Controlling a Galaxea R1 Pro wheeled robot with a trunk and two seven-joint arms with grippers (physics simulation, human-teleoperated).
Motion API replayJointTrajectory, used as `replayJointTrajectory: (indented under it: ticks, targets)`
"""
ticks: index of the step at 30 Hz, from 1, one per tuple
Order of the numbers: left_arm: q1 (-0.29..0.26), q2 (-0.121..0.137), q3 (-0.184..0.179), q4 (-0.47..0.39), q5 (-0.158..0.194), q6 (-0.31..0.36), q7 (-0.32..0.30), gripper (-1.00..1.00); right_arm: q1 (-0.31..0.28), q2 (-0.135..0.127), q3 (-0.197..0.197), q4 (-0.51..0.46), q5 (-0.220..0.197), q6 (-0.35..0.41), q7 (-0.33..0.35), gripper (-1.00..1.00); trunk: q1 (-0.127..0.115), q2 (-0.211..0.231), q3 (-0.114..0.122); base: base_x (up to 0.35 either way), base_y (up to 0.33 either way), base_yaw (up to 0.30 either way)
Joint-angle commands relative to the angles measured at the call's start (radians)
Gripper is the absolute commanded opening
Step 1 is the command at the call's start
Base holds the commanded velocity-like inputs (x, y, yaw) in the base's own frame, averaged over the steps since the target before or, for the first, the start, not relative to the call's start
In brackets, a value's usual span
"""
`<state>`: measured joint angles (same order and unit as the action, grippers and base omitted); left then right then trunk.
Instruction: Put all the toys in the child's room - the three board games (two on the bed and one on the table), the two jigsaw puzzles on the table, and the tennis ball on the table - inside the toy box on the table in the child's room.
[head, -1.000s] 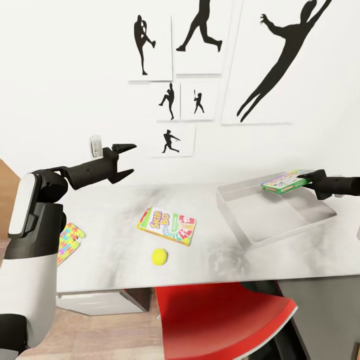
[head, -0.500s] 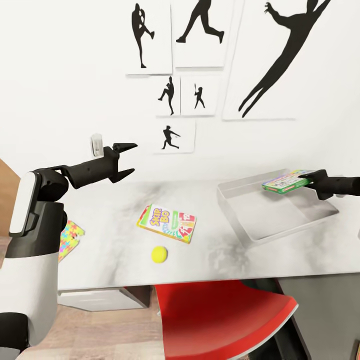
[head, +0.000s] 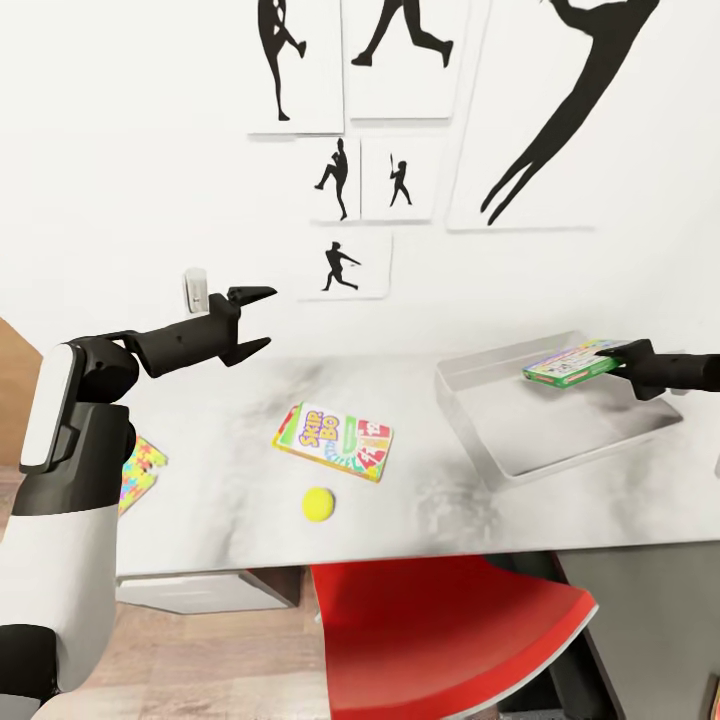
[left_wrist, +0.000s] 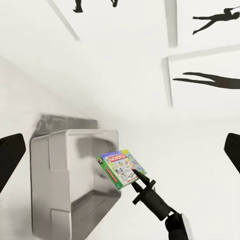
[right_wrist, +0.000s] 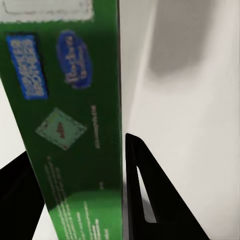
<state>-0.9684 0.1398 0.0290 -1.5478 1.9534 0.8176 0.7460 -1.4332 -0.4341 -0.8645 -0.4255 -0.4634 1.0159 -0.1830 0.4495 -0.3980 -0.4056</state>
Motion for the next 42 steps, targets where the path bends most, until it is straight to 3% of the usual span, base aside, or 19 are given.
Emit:
replayJointTrajectory:
  ticks: [1, 24, 42]
  targets:
    - [-0.001, 0.000, 0.001, 0.000, 0.010, 0.002, 0.010, 1.00, -0.001, 0.001, -0.005, 0.000, -0.011, 0.003, -0.010, -1.00, 0.001, -0.002, -0.003, 0.000, 0.000, 0.000]
    - [-0.002, 0.000, 0.000, 0.006, 0.009, 0.002, 0.010, 1.00, -0.001, 0.006, -0.005, 0.000, -0.012, 0.003, -0.010, -1.00, 0.001, -0.002, -0.017, 0.000, 0.000, 0.000]
    - [-0.004, -0.003, 0.000, 0.007, 0.011, 0.002, 0.008, 1.00, -0.002, 0.006, -0.006, 0.008, -0.012, 0.003, -0.010, -1.00, 0.001, -0.002, -0.043, 0.000, 0.000, 0.000]
